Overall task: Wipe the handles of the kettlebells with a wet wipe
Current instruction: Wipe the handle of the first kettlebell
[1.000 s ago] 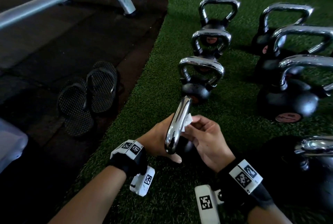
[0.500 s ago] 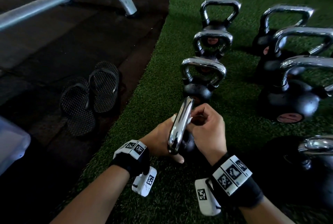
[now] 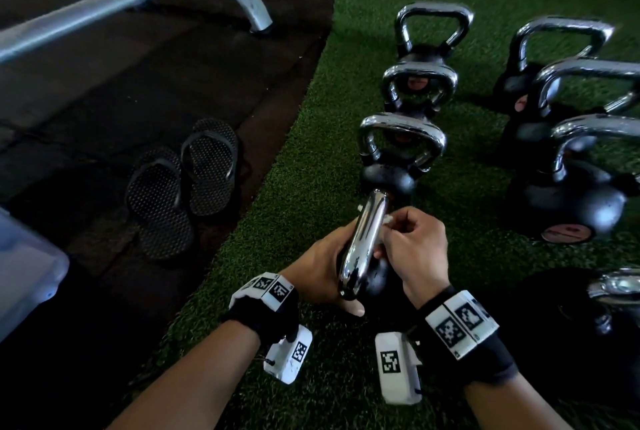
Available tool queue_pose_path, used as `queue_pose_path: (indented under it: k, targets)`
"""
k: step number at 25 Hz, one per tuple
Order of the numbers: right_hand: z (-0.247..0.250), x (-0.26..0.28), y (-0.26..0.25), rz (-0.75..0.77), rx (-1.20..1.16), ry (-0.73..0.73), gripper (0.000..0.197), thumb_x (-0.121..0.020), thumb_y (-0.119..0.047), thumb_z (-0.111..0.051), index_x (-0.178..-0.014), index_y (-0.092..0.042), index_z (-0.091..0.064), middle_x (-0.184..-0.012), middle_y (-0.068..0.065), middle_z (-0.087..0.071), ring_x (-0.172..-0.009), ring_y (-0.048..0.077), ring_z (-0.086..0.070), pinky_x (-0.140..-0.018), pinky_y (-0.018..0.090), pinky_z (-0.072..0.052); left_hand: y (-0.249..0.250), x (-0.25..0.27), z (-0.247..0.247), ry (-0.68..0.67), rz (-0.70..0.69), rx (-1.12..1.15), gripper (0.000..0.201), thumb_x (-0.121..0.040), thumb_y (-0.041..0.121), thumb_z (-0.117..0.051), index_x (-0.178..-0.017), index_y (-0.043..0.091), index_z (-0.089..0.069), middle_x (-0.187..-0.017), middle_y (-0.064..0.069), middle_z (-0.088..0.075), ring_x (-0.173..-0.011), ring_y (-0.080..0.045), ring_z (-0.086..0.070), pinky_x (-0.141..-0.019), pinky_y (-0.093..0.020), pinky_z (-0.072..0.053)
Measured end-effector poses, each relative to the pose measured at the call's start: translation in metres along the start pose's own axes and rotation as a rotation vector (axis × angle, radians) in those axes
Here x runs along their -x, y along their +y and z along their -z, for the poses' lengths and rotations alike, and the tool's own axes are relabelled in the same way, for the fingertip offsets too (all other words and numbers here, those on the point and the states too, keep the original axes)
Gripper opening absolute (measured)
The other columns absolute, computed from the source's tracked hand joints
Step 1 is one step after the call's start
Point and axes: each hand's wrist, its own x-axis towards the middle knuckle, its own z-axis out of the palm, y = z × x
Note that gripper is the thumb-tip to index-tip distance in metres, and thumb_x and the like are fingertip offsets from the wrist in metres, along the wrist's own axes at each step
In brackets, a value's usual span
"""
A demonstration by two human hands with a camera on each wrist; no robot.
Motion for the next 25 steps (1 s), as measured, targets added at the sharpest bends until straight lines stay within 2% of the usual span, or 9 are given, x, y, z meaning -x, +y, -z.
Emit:
queue_pose_path:
  k: [2, 5, 8, 11, 14, 16, 18, 20, 25]
  targets:
    - [0.000, 0.000, 0.000, -0.102, -0.019, -0.057, 0.013, -0.055, -0.019, -0.066, -0.066, -0.012, -0.064, -0.053, 0.009, -0.068, -0.042, 0.018, -0.060, -0.050, 0.030, -0.051, -0.001, 0.000, 0.000, -0.008, -0.013, -0.025, 0.127, -0.044, 0.019, -0.102, -0.139, 0.062, -0.030, -0.136, 0.031, -0.051, -0.130, 0.007, -0.050, -0.103, -0.011, -0.043]
    - [0.000, 0.001, -0.004, -0.130, 0.044, -0.084, 0.012, -0.060, -0.018, -0.066, -0.069, -0.011, -0.063, -0.053, 0.009, -0.068, -0.042, 0.018, -0.061, -0.051, 0.034, -0.054, 0.000, 0.001, -0.001, -0.022, -0.014, -0.054, 0.130, -0.044, 0.030, -0.101, -0.150, 0.046, -0.028, -0.146, 0.013, -0.049, -0.137, -0.005, -0.048, -0.112, -0.033, -0.045]
    - [0.006, 0.005, -0.006, -0.056, 0.150, -0.106, 0.018, -0.069, -0.013, -0.073, -0.082, -0.019, -0.062, -0.066, 0.007, -0.072, -0.056, 0.021, -0.069, -0.061, 0.041, -0.061, 0.011, 0.006, 0.002, -0.022, -0.015, -0.203, 0.128, -0.045, 0.044, -0.099, -0.151, 0.039, -0.028, -0.146, 0.010, -0.046, -0.136, -0.007, -0.046, -0.113, -0.038, -0.044]
    - [0.022, 0.010, -0.015, 0.251, 0.330, -0.168, 0.048, -0.071, -0.019, -0.072, -0.113, -0.040, -0.059, -0.072, -0.007, -0.070, -0.067, 0.004, -0.067, -0.071, 0.016, -0.053, 0.027, 0.026, 0.005, 0.047, -0.030, -0.358, 0.122, -0.050, 0.065, -0.091, -0.152, 0.036, -0.031, -0.147, 0.015, -0.046, -0.133, -0.005, -0.048, -0.109, -0.038, -0.047]
    - [0.035, 0.004, -0.041, 0.517, 0.459, -0.325, 0.070, -0.074, -0.010, -0.067, -0.135, -0.041, -0.057, -0.076, -0.025, -0.065, -0.074, -0.010, -0.062, -0.074, -0.002, -0.041, 0.055, 0.052, 0.003, 0.292, -0.033, -0.411, 0.109, -0.061, 0.083, -0.074, -0.151, 0.045, -0.028, -0.135, 0.026, -0.047, -0.120, 0.003, -0.054, -0.099, -0.030, -0.052]
    - [0.036, -0.004, -0.057, 0.579, 0.584, -0.417, 0.070, -0.074, -0.003, -0.064, -0.135, -0.037, -0.060, -0.102, -0.022, -0.068, -0.095, -0.009, -0.063, -0.090, 0.002, -0.042, 0.073, 0.061, 0.000, 0.439, -0.052, -0.412, 0.086, -0.070, 0.074, -0.073, -0.143, 0.044, -0.039, -0.121, 0.026, -0.050, -0.107, 0.003, -0.058, -0.088, -0.025, -0.055]
    - [0.035, -0.006, -0.065, 0.597, 0.670, -0.440, 0.061, -0.077, -0.003, -0.063, -0.130, -0.033, -0.066, -0.118, -0.004, -0.071, -0.110, 0.012, -0.065, -0.101, 0.025, -0.049, 0.087, 0.062, 0.002, 0.474, -0.039, -0.464, 0.076, -0.071, 0.061, -0.075, -0.138, 0.041, -0.046, -0.113, 0.025, -0.051, -0.098, 0.003, -0.059, -0.081, -0.025, -0.056]
    - [0.041, -0.001, -0.068, 0.568, 0.717, -0.408, 0.053, -0.081, -0.006, -0.062, -0.127, -0.031, -0.068, -0.118, 0.003, -0.070, -0.110, 0.023, -0.066, -0.099, 0.037, -0.051, 0.097, 0.061, 0.016, 0.393, -0.006, -0.593, 0.077, -0.070, 0.059, -0.071, -0.141, 0.048, -0.042, -0.110, 0.026, -0.048, -0.093, 0.002, -0.060, -0.076, -0.026, -0.057]
    - [0.070, 0.044, -0.063, 0.506, 0.799, -0.288, 0.045, -0.074, -0.023, -0.055, -0.116, -0.022, -0.069, -0.097, 0.004, -0.073, -0.093, 0.030, -0.070, -0.082, 0.039, -0.058, 0.100, 0.043, 0.068, 0.136, -0.019, -0.631, 0.070, -0.081, 0.025, -0.079, -0.140, 0.051, -0.051, -0.109, 0.023, -0.052, -0.097, 0.003, -0.059, -0.084, -0.015, -0.049]
